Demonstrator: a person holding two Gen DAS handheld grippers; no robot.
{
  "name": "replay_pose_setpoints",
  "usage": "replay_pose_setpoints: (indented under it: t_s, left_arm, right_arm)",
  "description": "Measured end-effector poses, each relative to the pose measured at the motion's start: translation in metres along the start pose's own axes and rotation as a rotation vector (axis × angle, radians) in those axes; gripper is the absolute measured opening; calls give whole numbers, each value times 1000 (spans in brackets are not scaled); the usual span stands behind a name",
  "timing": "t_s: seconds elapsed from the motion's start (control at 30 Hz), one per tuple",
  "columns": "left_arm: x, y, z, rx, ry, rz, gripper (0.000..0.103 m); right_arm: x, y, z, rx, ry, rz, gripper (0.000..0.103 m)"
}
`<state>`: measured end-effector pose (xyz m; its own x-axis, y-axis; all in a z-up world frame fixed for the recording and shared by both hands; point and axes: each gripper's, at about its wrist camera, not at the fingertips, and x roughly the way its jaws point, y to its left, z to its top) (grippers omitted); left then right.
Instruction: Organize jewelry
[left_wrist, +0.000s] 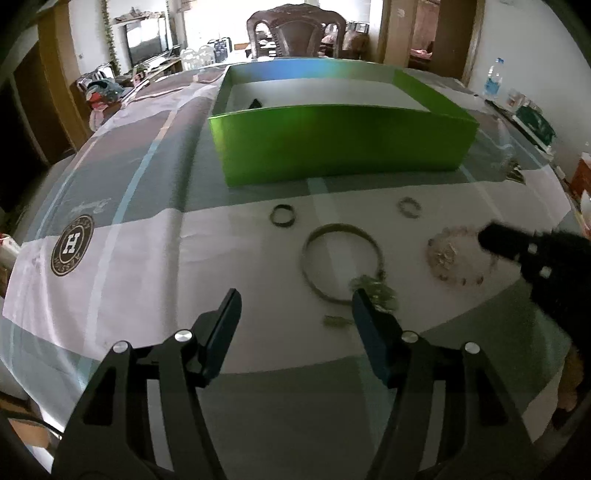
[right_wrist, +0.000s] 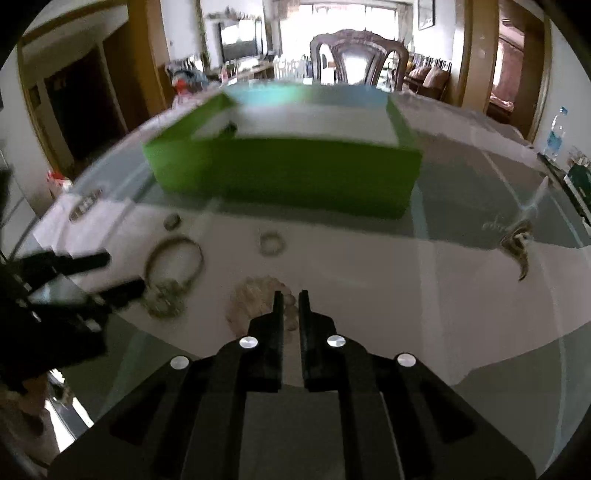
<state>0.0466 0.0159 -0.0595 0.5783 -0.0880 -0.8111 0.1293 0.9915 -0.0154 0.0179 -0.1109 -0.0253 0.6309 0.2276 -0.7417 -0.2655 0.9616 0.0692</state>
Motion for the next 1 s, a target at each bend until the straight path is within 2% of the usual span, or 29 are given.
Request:
replay_pose_setpoints:
  t_s: [0.1, 0.33, 0.37, 0.4, 0.43, 0.47, 0.53, 0.73, 0.87, 0.97, 1.0]
  left_arm:
    - [-6, -13, -2, 38, -3, -42, 67]
    - [3, -38, -5, 80, 23, -53, 67]
    - [6, -38, -5, 79, 28, -51, 64]
    - [9, -38, -5, 78, 37, -48, 51]
    - [11, -36, -4, 77, 46, -46, 44]
    - [10, -33, -5, 75, 40, -50, 41]
    - [9, -28, -6, 67, 40, -52, 27]
    - [4, 0, -13, 21, 36, -25, 27]
    - [-1, 11, -19, -4, 33, -7, 28]
    - [-3, 14, -19, -12, 30, -4, 41]
    - [-4, 14, -18, -11, 24, -2, 47]
  right_arm:
    - [-18, 0, 6, 4, -42, -1, 8]
    - [-35, -3, 19, 20, -84, 45, 8]
    - [-35, -4, 19, 25, -83, 42, 8]
    - [-33, -6, 17, 31, -76, 30, 8]
    - [-31, -9, 16, 36, -69, 22, 8]
    - [-31, -13, 14, 46, -62, 11, 8]
    - [-28, -24, 6, 75, -48, -20, 8]
    - [-14, -70, -24, 199, 30, -106, 8]
    - [-3, -87, -40, 247, 76, -134, 8]
    - [-2, -85, -41, 243, 67, -141, 11]
    - [-2, -83, -41, 238, 66, -145, 19]
